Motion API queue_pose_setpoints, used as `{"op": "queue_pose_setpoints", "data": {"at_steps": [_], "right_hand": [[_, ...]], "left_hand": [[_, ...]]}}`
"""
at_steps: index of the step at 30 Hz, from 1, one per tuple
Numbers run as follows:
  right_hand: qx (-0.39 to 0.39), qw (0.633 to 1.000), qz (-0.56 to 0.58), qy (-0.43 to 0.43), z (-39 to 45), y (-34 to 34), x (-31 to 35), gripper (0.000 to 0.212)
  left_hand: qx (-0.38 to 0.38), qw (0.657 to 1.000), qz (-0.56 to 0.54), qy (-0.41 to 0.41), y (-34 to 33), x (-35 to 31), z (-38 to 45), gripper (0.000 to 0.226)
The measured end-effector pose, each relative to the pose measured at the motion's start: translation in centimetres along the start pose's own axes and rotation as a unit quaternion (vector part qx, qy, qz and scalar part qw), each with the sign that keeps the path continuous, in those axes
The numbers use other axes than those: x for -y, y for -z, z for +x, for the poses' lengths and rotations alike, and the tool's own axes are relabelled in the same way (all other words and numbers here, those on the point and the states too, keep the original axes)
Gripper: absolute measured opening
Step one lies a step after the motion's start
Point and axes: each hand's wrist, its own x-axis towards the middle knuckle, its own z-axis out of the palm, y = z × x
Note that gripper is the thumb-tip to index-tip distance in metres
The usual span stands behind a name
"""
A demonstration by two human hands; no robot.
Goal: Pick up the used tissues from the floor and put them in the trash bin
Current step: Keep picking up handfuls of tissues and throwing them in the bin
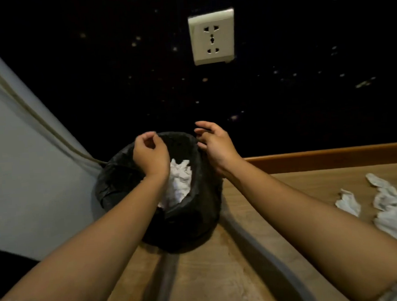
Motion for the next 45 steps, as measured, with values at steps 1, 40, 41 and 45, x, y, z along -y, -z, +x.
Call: {"op": "queue_pose_setpoints", "data": {"at_steps": [1,40,41,45], "right_hand": [[-0.016,1.000,0.003,0.007,0.2,1.3,0.3,0.035],[-0.206,0.700,-0.652,-0.207,-18.3,47.1,-14.1,0.104],[-0.196,0.693,-0.660,-0.213,-18.6,47.3,-14.4,0.106],[-0.199,0.681,-0.687,-0.160,-20.2,48.2,-15.6,0.086]], "left_hand": [[0.018,0.999,-0.018,-0.022,-0.8,-0.7,-0.6,0.016],[0.714,0.510,0.258,-0.404,-26.1,9.8,-38.6,0.075],[0.716,0.509,0.263,-0.400,-26.2,10.2,-38.6,0.068],[0.700,0.570,0.212,-0.374,-26.2,11.0,-37.6,0.032]]}}
